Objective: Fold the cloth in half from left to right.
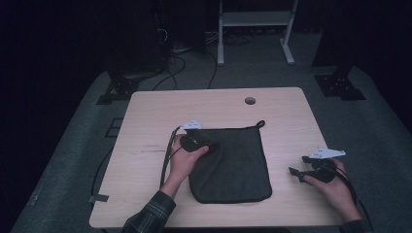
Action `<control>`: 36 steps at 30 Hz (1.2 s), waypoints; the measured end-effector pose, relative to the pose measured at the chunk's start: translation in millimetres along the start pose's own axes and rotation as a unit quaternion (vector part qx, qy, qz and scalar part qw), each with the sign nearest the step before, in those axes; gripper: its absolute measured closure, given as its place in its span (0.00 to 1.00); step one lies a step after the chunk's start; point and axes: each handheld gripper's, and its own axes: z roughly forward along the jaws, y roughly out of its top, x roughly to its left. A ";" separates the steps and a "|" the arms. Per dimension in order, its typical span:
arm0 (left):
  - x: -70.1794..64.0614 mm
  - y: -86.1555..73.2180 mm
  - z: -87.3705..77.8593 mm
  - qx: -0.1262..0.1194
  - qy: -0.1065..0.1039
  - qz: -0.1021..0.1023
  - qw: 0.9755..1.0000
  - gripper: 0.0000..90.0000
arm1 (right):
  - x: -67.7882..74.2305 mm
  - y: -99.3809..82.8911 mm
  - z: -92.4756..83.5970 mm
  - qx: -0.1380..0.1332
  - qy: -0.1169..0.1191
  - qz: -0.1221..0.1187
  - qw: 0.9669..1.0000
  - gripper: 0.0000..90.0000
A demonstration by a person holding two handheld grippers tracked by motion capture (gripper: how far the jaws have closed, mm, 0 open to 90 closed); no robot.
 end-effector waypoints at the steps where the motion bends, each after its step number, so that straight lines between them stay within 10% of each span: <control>1: -1.6 1.0 3.3 0.001 -0.003 0.001 1.000 0.96 | 0.0 0.0 0.0 0.000 0.000 0.000 1.000 0.26; 36: -28.1 16.6 99.0 0.039 -0.075 0.006 0.996 0.96 | 0.1 0.1 0.1 0.001 0.001 0.000 1.000 0.25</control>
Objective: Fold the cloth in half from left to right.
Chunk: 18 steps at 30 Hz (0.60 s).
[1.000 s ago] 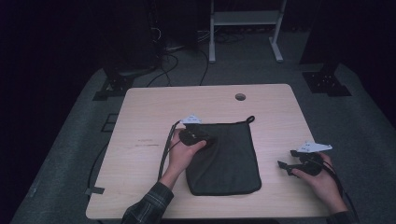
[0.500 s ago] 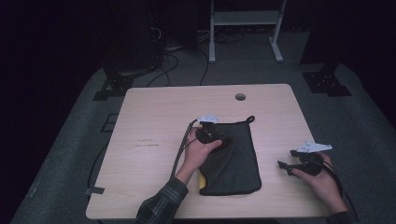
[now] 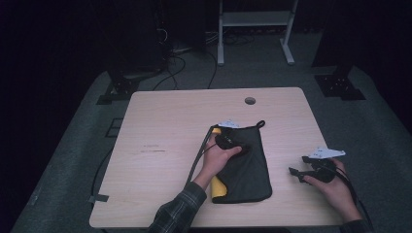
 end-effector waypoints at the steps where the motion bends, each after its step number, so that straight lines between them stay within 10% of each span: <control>1: 0.3 1.2 2.4 0.004 0.001 0.002 1.000 0.96 | -0.1 0.0 0.0 0.000 0.000 0.000 1.000 0.25; 18: 3.9 -5.2 57.8 0.072 0.016 0.003 0.997 0.95 | 0.0 0.5 0.6 0.000 0.003 -0.003 1.000 0.25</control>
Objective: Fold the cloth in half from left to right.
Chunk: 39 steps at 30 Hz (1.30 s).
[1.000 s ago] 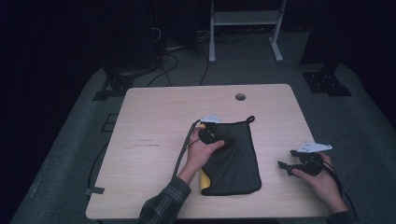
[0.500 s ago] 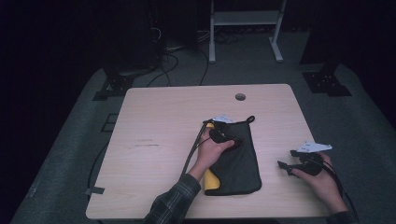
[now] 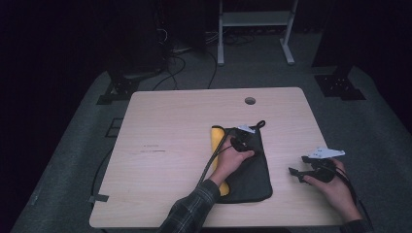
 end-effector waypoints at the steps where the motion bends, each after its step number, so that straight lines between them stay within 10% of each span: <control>1: 0.3 -0.5 1.5 0.002 0.000 0.002 1.000 0.94 | 0.0 0.0 0.0 0.000 0.000 0.000 1.000 0.25; 7: -3.1 2.1 -8.0 -0.012 -0.009 0.012 1.000 0.78 | 0.1 0.0 0.0 0.000 0.000 0.000 1.000 0.25; 18: -4.8 -3.5 -76.3 -0.032 0.030 0.047 0.998 0.65 | 0.2 0.0 0.0 0.000 0.000 0.001 1.000 0.25; 39: 22.2 -72.3 -127.9 -0.006 0.137 0.011 0.990 0.54 | 0.2 0.0 0.0 0.000 0.000 0.000 1.000 0.25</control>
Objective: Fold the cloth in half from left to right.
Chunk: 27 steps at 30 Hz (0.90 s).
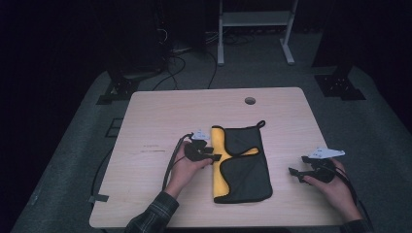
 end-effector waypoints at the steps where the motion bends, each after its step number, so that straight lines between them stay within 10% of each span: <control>1: 0.4 -1.4 1.0 0.003 0.001 -0.001 1.000 0.54 | 0.0 0.0 0.0 0.000 0.000 0.000 1.000 0.25; 14: -4.8 -7.8 11.0 0.017 0.035 0.011 0.999 0.66 | 0.0 0.0 0.0 0.000 0.000 0.000 1.000 0.25; 21: -10.4 -7.0 13.1 0.022 0.023 -0.001 0.999 0.92 | 0.0 0.0 0.0 0.000 0.000 0.000 1.000 0.25; 27: -5.0 -8.0 3.0 0.017 0.006 -0.009 1.000 0.96 | 0.0 0.0 0.0 0.000 0.000 0.000 1.000 0.25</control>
